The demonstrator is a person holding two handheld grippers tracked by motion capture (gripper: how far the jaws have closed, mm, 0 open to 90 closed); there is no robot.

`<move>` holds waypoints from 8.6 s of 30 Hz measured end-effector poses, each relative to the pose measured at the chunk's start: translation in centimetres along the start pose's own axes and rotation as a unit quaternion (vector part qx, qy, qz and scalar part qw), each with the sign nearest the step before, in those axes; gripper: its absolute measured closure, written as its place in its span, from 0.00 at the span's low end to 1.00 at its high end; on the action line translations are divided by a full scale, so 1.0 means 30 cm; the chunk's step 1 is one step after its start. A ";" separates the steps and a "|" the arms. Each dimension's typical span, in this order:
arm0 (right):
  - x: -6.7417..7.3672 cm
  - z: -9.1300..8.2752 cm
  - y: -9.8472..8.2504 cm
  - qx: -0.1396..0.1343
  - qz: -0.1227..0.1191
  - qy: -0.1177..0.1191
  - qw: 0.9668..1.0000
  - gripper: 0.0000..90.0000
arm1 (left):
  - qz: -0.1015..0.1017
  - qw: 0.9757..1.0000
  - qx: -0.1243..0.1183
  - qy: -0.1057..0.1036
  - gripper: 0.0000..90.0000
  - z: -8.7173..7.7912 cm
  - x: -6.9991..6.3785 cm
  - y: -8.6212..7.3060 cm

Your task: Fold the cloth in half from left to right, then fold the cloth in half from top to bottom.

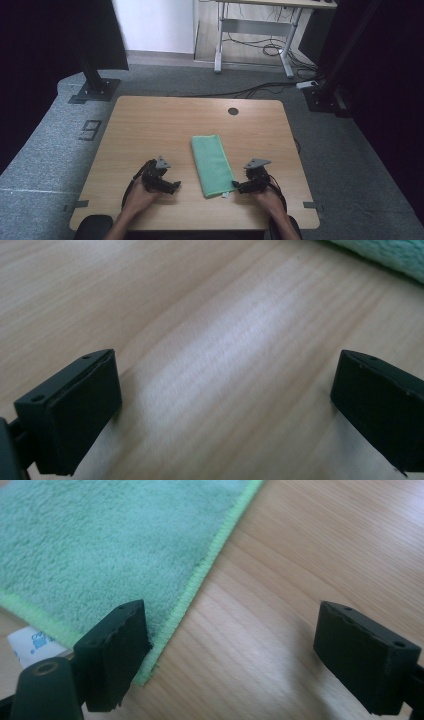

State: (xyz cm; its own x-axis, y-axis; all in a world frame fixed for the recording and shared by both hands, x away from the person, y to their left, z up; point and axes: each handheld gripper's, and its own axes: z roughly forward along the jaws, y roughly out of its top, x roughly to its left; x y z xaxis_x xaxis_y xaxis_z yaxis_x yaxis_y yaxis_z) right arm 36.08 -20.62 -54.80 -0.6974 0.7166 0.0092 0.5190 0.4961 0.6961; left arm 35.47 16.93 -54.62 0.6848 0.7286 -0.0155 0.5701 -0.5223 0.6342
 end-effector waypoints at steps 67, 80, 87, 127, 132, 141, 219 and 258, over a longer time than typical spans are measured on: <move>0.047 -0.010 0.036 -0.023 -0.014 -0.009 1.000 0.13 | -0.003 1.000 -0.016 0.007 0.00 -0.044 0.031 -0.069; -0.035 -0.023 -0.022 -0.009 0.000 -0.046 0.999 0.01 | 0.002 1.000 -0.017 0.003 0.00 -0.035 0.035 -0.058; -0.069 -0.011 -0.049 -0.010 0.030 -0.033 0.999 0.00 | 0.003 1.000 -0.017 0.003 0.00 -0.031 0.037 -0.053; -0.074 -0.012 -0.047 -0.008 0.049 -0.048 0.998 0.00 | -0.021 0.998 -0.054 0.013 0.00 -0.037 0.038 0.055; -0.060 -0.007 -0.020 -0.018 0.060 -0.036 0.997 0.00 | -0.015 0.998 -0.064 0.015 0.00 -0.023 0.043 0.127; 0.000 0.041 0.074 -0.035 0.044 -0.019 0.998 0.01 | 0.006 0.998 -0.062 0.030 0.00 0.069 0.041 0.254; -0.072 0.285 0.408 0.032 0.024 0.002 0.999 0.64 | -0.007 1.000 -0.024 0.005 0.03 0.108 -0.003 0.117; -0.049 0.270 0.391 0.025 0.023 0.026 0.999 0.93 | -0.008 1.000 -0.024 0.006 0.04 0.097 -0.010 0.104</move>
State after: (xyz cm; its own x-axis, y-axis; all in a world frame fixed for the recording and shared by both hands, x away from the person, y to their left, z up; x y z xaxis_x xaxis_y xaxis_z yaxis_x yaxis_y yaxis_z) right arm 47.21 -11.86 -52.47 -0.6970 0.7128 0.0782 0.5736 0.4888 0.6573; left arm 38.37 13.81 -54.88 0.6707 0.7416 -0.0168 0.5580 -0.4895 0.6701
